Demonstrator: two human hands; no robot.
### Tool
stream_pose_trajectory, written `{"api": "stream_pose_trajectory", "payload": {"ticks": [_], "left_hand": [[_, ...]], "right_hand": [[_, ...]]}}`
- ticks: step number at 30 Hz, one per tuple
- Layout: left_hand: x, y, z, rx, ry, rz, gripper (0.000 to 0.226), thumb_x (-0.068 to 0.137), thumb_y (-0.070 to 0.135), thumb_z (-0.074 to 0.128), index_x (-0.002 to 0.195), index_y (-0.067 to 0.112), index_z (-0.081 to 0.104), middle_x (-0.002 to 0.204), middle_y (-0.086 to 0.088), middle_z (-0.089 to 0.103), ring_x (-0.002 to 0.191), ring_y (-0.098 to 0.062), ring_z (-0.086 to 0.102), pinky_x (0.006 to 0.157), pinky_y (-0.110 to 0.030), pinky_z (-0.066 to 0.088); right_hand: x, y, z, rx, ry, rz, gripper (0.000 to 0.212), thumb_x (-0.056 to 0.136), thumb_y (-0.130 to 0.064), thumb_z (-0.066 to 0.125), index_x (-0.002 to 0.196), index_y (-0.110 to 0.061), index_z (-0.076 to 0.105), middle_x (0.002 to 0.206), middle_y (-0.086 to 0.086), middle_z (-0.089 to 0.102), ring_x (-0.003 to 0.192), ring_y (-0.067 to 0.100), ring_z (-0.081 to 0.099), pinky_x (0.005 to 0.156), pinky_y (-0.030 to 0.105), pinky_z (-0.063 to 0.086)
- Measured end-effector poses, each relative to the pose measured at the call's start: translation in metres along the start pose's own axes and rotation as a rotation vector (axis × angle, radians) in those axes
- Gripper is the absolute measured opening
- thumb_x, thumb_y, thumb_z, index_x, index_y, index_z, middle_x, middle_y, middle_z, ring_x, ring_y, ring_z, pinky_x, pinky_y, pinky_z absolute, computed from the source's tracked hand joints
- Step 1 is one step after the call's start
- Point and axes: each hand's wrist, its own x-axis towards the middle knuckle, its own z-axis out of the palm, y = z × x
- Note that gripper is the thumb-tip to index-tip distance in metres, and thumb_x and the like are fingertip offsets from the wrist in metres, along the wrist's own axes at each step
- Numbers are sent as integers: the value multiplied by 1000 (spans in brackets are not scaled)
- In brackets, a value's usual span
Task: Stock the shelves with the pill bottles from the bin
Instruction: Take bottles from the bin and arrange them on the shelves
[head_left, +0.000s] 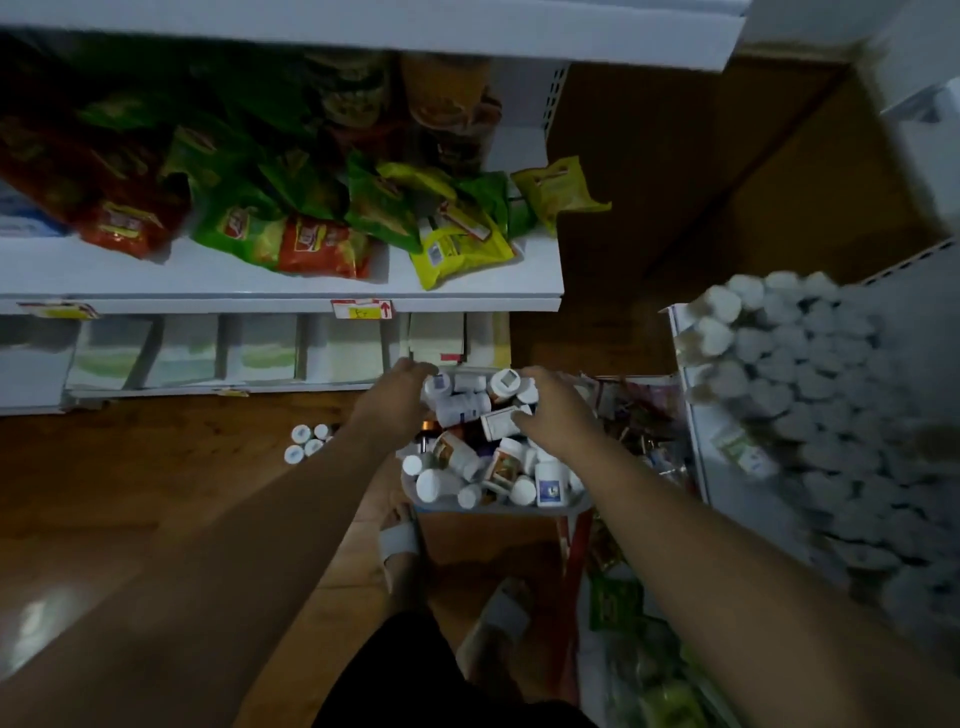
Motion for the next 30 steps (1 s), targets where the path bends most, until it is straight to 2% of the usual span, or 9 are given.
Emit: {"api": "stream_pose_trajectory", "payload": {"ticks": [3,7,14,18,20,22,25,27,30], "left_hand": [[36,-13,6,151,-64,123,68,88,3,70,150,25,53,148,-4,46,128,-32,51,97,-49,54],[64,-28,17,262,-161,206,63,86,3,73,142,27,59,140,-1,48,123,-30,51,89,-47,55],[82,-39,27,181,-110,243,52,91,7,76,139,18,63,140,-6,57,124,-29,52,102,-40,47],[80,-45,26,93,-103,243,48,93,7,74,139,14,62,138,-8,58,126,-28,53,103,-35,43],[74,-46,23,-25,-57,210,44,94,5,72,136,11,62,132,-9,57,121,-28,57,99,-31,44],[65,-44,12,-208,65,152,35,96,9,72,130,10,63,122,-7,57,113,-26,61,93,-27,43],[48,-32,-21,-592,170,58,27,98,16,73,123,15,65,116,0,63,110,-25,67,91,-36,55],[31,-14,-49,-877,155,21,22,100,17,71,122,17,67,118,0,67,111,-27,70,94,-44,61],[1,27,-87,-1114,142,15,26,103,19,67,129,19,68,134,-4,64,121,-27,66,95,-50,61]], "right_hand": [[31,-3,13,-101,16,-13,68,88,-22,79,148,-29,46,140,10,46,118,36,57,92,49,55],[58,-1,30,-165,5,-24,69,87,-17,80,147,-30,48,139,7,48,119,33,58,90,44,55],[71,4,48,-166,91,-18,47,92,-9,73,135,-23,61,129,8,54,114,35,59,86,41,54],[67,3,44,-104,139,6,40,95,-9,70,132,-21,63,126,8,56,115,34,57,86,42,53],[60,2,37,-40,176,-7,40,95,-13,70,134,-20,63,127,8,54,114,33,58,87,43,54],[53,0,27,65,203,-16,40,96,-16,70,135,-20,62,129,7,52,113,31,59,91,38,52],[37,-10,8,234,214,-19,42,96,-18,69,137,-23,61,132,5,53,118,24,57,96,33,48],[22,-22,-9,400,235,-11,43,96,-19,71,136,-27,60,130,-1,58,118,20,60,98,38,54],[-11,-49,-41,696,312,-32,42,94,-12,72,132,-24,61,114,-9,66,107,14,68,85,32,57]]}}
